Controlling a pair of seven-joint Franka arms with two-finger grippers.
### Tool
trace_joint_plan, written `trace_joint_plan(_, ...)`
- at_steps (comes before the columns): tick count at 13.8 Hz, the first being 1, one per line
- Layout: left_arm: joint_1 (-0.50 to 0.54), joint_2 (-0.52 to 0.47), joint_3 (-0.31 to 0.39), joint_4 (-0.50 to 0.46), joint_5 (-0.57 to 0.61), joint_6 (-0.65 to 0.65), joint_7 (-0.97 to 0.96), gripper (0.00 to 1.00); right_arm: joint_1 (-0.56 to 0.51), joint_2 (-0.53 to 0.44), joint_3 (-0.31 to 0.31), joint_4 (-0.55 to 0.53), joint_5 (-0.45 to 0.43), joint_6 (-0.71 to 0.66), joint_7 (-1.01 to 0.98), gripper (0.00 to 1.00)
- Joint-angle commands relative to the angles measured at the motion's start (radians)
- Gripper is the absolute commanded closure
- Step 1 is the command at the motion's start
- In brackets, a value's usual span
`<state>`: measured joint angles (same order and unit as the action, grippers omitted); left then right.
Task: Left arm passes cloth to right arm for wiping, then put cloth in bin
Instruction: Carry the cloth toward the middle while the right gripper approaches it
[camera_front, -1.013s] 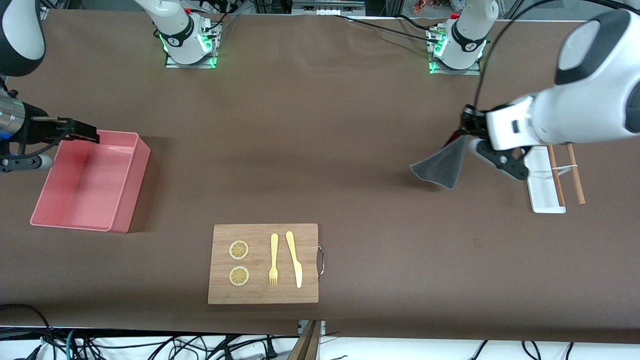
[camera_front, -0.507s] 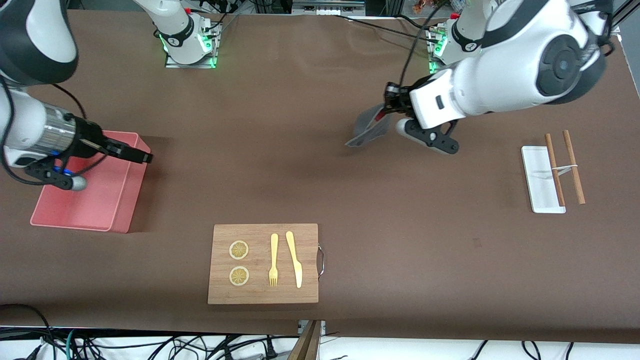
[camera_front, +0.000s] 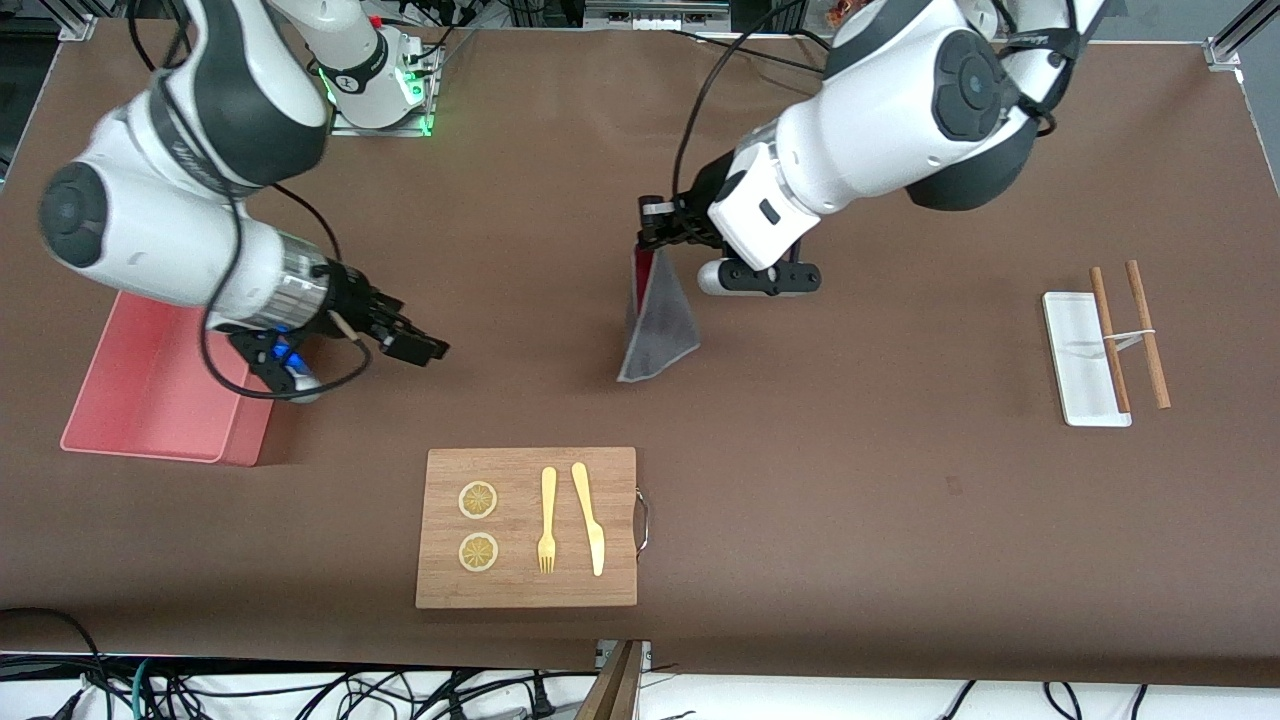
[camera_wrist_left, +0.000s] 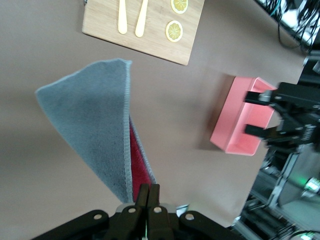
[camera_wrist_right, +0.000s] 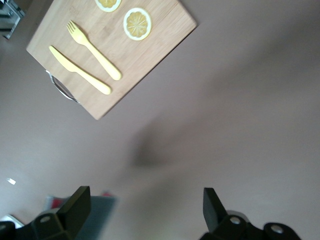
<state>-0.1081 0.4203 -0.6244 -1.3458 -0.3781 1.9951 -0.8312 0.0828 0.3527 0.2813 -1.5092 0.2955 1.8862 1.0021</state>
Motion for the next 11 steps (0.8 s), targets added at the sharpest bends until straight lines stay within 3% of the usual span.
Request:
trace_joint_plan(1, -0.048, 0.021, 0.006, 0.033, -0.013, 0.078, -0.148, 1.00, 0.023, 0.046, 0.030, 0.017, 0.014, 0.098, 0.130, 0.01)
trace_joint_plan(7, -0.068, 0.018, 0.006, 0.033, -0.013, 0.109, -0.256, 1.00, 0.029, 0.109, 0.122, 0.017, 0.013, 0.256, 0.288, 0.01)
trace_joint_plan(11, -0.067, 0.017, 0.005, 0.033, -0.013, 0.109, -0.256, 1.00, 0.051, 0.137, 0.134, 0.018, 0.010, 0.323, 0.293, 0.01)
